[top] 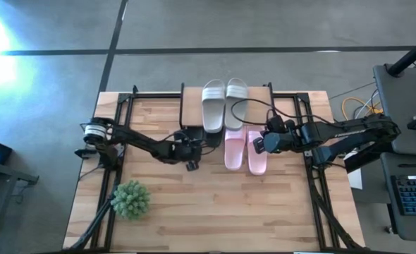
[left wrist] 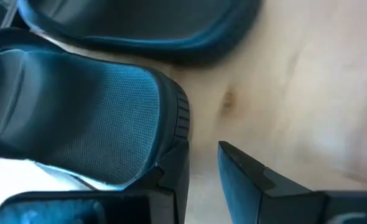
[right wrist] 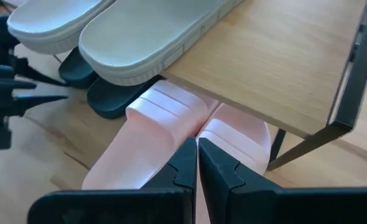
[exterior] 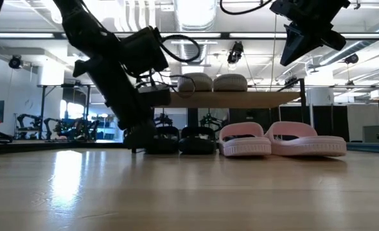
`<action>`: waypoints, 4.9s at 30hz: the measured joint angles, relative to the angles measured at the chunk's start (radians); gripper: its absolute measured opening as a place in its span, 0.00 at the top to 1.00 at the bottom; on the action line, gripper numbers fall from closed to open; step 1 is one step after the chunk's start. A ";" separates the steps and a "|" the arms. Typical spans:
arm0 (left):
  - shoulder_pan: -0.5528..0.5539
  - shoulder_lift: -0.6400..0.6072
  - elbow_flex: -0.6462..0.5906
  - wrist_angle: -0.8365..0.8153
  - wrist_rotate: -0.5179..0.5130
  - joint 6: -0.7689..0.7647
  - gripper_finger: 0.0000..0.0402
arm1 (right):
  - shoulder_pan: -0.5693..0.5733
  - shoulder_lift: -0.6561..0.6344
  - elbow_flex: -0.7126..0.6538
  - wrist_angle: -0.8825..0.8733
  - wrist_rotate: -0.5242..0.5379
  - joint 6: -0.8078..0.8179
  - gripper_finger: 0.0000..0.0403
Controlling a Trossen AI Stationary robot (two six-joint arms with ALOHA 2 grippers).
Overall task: Pick and place slides into the shelf
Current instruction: Adjust the black slides under the shelf, then adjust the pink slides under the shelf
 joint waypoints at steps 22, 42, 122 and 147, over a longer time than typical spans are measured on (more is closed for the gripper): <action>-0.093 -0.151 0.093 -0.009 0.508 -0.224 0.83 | 0.162 0.000 -0.220 0.135 -0.458 0.329 0.98; -0.094 -0.161 0.084 -0.004 0.583 -0.260 0.83 | 0.293 0.071 -0.467 0.522 -0.468 0.655 0.98; -0.096 -0.161 0.084 -0.008 0.571 -0.200 0.83 | -0.038 0.521 -0.116 0.825 -0.514 -0.107 0.98; -0.096 -0.183 0.087 0.018 0.572 -0.212 0.83 | 0.024 0.268 -0.137 0.813 -0.696 -0.151 0.98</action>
